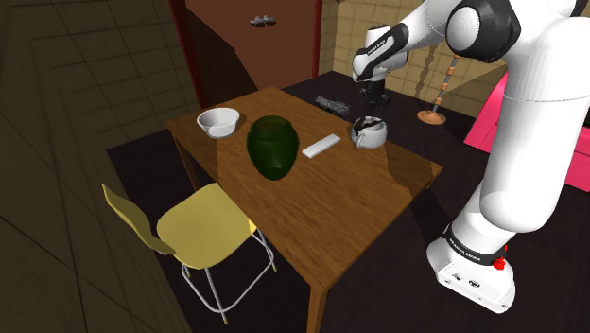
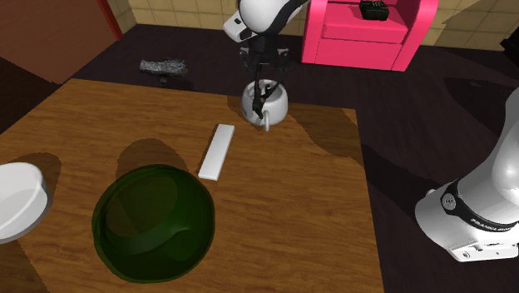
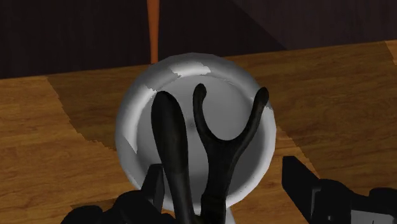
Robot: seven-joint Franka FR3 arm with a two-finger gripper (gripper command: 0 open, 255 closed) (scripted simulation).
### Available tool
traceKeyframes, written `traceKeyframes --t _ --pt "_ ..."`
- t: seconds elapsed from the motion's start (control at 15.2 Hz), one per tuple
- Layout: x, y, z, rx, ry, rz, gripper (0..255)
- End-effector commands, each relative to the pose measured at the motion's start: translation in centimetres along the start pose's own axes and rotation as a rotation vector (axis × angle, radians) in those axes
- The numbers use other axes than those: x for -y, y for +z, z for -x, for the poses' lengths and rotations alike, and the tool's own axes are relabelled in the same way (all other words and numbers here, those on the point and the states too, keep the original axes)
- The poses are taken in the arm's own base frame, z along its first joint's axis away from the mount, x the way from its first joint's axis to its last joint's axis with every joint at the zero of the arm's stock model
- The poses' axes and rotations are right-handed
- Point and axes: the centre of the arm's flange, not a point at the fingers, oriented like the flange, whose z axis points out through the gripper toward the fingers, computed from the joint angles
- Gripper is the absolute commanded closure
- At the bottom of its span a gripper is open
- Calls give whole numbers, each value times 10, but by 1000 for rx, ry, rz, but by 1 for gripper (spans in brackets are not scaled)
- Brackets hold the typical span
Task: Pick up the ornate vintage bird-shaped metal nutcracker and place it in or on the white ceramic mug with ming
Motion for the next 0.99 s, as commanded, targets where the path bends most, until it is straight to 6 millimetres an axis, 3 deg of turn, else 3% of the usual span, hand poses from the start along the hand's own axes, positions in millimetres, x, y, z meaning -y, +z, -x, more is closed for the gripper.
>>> traceKeyframes --t 0.0,0.13,0.4,0.92 --pt "0 0 0 0 0 -1 0" --pt "0 1 0 0 0 -1 0" --pt "0 -49 0 0 0 -1 0" --pt "0 -49 0 0 0 -1 0"
